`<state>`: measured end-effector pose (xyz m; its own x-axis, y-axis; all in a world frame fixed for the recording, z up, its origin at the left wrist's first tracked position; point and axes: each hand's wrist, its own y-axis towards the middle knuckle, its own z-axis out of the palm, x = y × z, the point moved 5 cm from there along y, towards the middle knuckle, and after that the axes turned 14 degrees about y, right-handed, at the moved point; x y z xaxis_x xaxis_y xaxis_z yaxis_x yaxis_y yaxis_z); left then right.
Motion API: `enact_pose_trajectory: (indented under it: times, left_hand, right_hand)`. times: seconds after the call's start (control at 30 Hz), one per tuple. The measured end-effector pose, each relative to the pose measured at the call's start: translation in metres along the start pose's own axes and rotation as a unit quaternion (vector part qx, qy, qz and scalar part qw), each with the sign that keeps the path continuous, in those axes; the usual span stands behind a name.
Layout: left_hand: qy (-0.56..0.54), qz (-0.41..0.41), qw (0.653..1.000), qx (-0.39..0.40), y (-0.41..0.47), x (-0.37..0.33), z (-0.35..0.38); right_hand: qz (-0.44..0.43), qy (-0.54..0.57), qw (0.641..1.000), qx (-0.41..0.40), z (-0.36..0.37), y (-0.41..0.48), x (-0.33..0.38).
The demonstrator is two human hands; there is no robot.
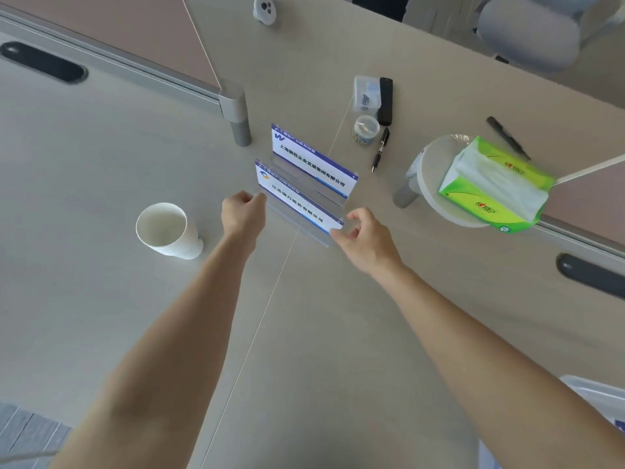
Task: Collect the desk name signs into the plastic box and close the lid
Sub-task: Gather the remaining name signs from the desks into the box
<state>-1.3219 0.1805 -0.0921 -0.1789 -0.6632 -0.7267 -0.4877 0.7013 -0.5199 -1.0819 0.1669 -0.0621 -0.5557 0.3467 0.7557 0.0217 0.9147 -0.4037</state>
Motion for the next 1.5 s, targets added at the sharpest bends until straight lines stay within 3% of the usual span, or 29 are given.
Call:
enact_pose_trajectory:
  times: [0.23, 0.43, 0.7, 0.8, 0.9, 1.03, 1.17, 1.23, 1.33, 1.5]
  left_hand:
    - [0.009, 0.053, 0.995, -0.085, 0.032, -0.011, 0.010]
    - [0.037, 0.047, 0.996, 0.062, 0.040, -0.021, 0.033]
    - [0.019, 0.054, 0.997, 0.051, 0.015, -0.016, 0.020]
    - [-0.064, -0.010, 0.993, 0.096, -0.005, -0.014, 0.008]
    - [-0.213, -0.085, 0.958, 0.169, -0.025, -0.010, 0.003]
    - [-0.222, -0.066, 0.952, 0.200, -0.056, -0.016, -0.014]
    - [-0.214, -0.051, 0.956, 0.196, -0.085, -0.019, -0.032]
    - [-0.223, -0.032, 0.950, 0.214, -0.101, -0.021, -0.039]
    - [-0.228, -0.008, 0.942, 0.247, -0.122, -0.024, -0.044]
    - [-0.240, 0.017, 0.924, 0.296, -0.156, -0.028, -0.043]
  right_hand:
    - [-0.020, -0.057, 0.997, 0.037, 0.017, 0.031, -0.009]
    - [-0.051, -0.092, 0.992, 0.066, 0.017, 0.037, -0.011]
    - [-0.074, -0.083, 0.990, 0.084, 0.012, 0.006, 0.005]
    - [-0.096, -0.070, 0.990, 0.082, 0.006, -0.015, 0.019]
    - [-0.115, -0.079, 0.987, 0.084, 0.000, -0.041, 0.031]
    - [-0.131, -0.087, 0.982, 0.099, -0.009, -0.079, 0.043]
    - [-0.068, 0.012, 0.986, 0.153, -0.012, -0.115, 0.050]
    - [0.009, 0.087, 0.983, 0.162, -0.012, -0.130, 0.049]
    - [0.108, 0.207, 0.949, 0.211, -0.001, -0.156, 0.044]
    - [0.083, 0.252, 0.948, 0.176, -0.005, -0.192, 0.046]
